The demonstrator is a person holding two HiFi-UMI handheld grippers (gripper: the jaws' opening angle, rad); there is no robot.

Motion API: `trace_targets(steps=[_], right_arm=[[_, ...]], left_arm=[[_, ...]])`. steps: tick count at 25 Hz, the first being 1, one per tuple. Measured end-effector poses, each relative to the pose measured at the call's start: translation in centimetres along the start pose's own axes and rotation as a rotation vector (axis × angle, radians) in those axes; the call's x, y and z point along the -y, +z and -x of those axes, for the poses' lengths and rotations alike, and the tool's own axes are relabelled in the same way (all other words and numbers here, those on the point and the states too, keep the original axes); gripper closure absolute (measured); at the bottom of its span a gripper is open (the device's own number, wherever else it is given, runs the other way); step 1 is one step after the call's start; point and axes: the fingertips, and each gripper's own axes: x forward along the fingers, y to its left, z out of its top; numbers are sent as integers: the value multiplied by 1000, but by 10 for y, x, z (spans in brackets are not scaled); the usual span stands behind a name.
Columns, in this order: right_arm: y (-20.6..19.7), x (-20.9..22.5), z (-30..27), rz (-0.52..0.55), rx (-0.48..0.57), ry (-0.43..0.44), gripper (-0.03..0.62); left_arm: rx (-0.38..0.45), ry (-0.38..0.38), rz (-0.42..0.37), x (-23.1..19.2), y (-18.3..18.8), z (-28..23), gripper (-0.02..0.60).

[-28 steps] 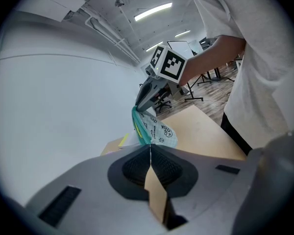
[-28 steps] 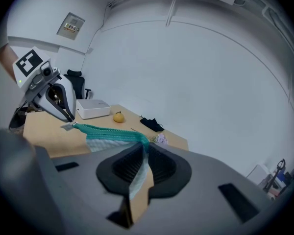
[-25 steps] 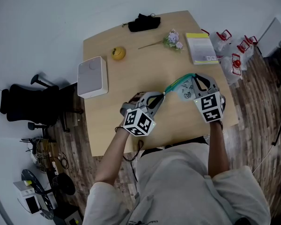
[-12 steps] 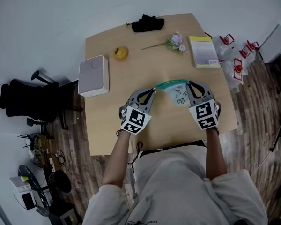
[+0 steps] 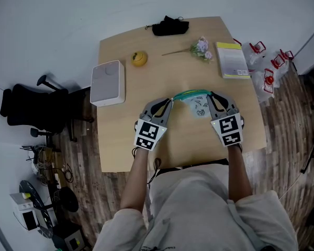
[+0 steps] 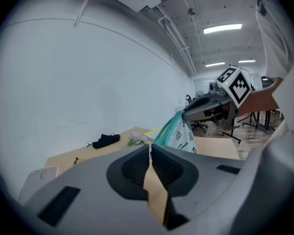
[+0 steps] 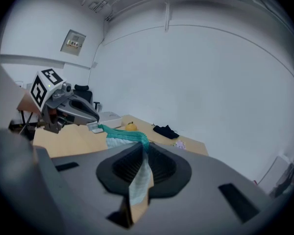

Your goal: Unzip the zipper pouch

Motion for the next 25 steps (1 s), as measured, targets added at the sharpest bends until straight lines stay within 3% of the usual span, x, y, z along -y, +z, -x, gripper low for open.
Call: trace_targets(steps=[4, 16, 25], right_arm=[[2, 0, -3, -97, 27, 21, 553], [2, -3, -1, -103, 23, 16, 553], [-8, 0, 4, -126, 9, -5, 553]], left_arm=[[5, 38, 61, -1, -8, 4, 555], [30, 95, 232, 1, -10, 14, 551], [40, 127, 237, -8, -5, 18, 538]])
